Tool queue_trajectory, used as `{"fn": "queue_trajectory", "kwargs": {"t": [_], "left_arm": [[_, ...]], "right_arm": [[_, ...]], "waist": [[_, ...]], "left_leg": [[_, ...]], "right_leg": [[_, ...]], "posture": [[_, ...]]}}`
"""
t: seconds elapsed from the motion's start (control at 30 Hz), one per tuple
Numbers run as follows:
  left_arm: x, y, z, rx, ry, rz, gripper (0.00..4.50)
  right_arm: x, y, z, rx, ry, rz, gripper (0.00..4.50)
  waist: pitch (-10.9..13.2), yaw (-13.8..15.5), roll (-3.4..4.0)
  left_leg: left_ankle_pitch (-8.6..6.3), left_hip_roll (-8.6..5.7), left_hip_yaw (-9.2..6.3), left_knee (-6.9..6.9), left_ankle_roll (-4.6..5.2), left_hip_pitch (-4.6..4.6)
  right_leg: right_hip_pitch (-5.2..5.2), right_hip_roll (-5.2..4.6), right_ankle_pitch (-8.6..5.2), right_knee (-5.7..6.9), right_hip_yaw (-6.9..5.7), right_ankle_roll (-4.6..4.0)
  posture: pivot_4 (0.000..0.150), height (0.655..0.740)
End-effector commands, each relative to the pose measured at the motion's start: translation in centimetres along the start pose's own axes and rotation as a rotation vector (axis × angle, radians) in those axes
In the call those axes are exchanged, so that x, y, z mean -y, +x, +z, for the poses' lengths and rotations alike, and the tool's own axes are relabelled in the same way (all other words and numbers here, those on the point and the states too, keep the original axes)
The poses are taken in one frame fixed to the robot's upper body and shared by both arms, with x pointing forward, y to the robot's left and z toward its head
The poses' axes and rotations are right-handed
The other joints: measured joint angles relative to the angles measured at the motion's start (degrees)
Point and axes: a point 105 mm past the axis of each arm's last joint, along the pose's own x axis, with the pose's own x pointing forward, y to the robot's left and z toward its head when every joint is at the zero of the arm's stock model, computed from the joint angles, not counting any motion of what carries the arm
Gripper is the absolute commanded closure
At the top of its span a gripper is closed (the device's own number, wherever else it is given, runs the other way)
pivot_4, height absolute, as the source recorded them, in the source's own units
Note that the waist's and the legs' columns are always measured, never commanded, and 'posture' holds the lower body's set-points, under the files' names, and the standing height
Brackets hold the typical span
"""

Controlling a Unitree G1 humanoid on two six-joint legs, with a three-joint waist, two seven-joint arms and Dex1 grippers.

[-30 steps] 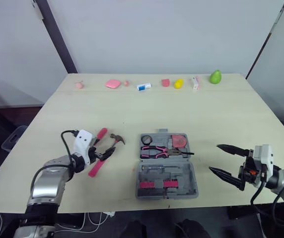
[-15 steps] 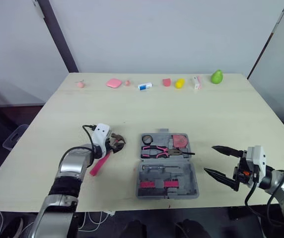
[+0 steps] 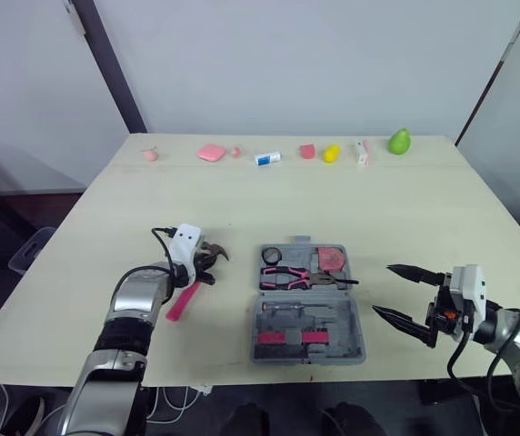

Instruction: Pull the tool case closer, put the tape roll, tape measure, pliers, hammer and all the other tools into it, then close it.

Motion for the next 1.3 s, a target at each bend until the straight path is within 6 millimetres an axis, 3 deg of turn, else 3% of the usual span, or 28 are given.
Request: {"fn": "queue_trajectory", "kwargs": {"t": [0.03,0.23,0.5,0.6,0.87,1.03,1.17,1.3], "left_arm": [[0.7,0.1,-0.7,-0.011,0.010,-0.036,4.46],[0.9,-1.1,0.7,0.037,0.079,-0.057,4.46],[2.8,-4.1,4.3,0.086,0.269,-0.269,4.46],[4.6,-4.9,5.1,0.084,0.329,-0.374,4.46],[12.8,-6.0,7.2,0.079,0.491,-0.691,4.46],[15.7,-6.3,7.6,0.052,0.569,-0.777,4.46],[17.8,-5.9,7.3,0.030,0.630,-0.837,4.46],[20.2,-5.6,5.6,-0.023,0.721,-0.926,4.46]], "right_arm": [[-0.2,0.6,1.7,0.046,-0.043,0.031,0.00],[-0.7,1.2,2.4,0.067,-0.032,0.070,0.00],[-0.6,1.0,2.6,0.051,-0.028,0.090,0.00],[-0.6,0.7,2.4,0.042,-0.029,0.082,0.00],[-0.6,-0.4,1.9,0.023,-0.020,0.049,0.00],[-0.6,-0.7,1.8,0.017,-0.013,0.039,0.00],[-0.8,-0.9,1.5,0.010,-0.004,0.044,0.00],[-0.6,-1.3,1.2,-0.002,-0.001,0.040,0.00]], "waist": [[0.0,0.0,0.00],[0.0,-0.3,-0.01],[0.1,-0.6,-0.12],[0.1,-0.5,-0.12],[0.1,-0.1,-0.13],[0.1,-0.6,-0.12],[0.1,-0.7,-0.11],[0.1,-0.6,-0.11]], "left_leg": [[0.00,0.00,0.00,0.00,0.00,0.00],[0.00,0.01,0.00,-0.01,0.00,-0.03],[0.00,0.04,-0.04,0.00,0.00,-0.11],[0.00,0.03,-0.04,0.00,0.00,-0.11],[0.00,0.01,-0.03,0.02,0.00,-0.16],[0.00,0.04,-0.06,0.02,0.00,-0.14],[0.00,0.03,-0.06,0.02,0.00,-0.13],[0.00,0.04,-0.05,0.02,0.01,-0.13]], "right_leg": [[0.00,0.00,0.00,0.00,0.00,0.00],[-0.01,0.00,0.00,-0.02,0.00,0.00],[-0.06,0.01,0.00,-0.03,-0.05,-0.01],[-0.06,0.01,-0.01,-0.04,-0.05,-0.01],[-0.07,0.02,-0.01,-0.07,-0.03,0.00],[-0.07,0.09,-0.01,-0.05,-0.01,-0.01],[-0.07,0.10,-0.02,-0.05,0.00,0.00],[-0.07,0.10,-0.02,-0.05,0.01,-0.01]], "posture": [[0.150,0.7400],[0.150,0.7400],[0.150,0.7400],[0.150,0.7400],[0.150,0.7400],[0.150,0.7400],[0.150,0.7400],[0.150,0.7400]]}}
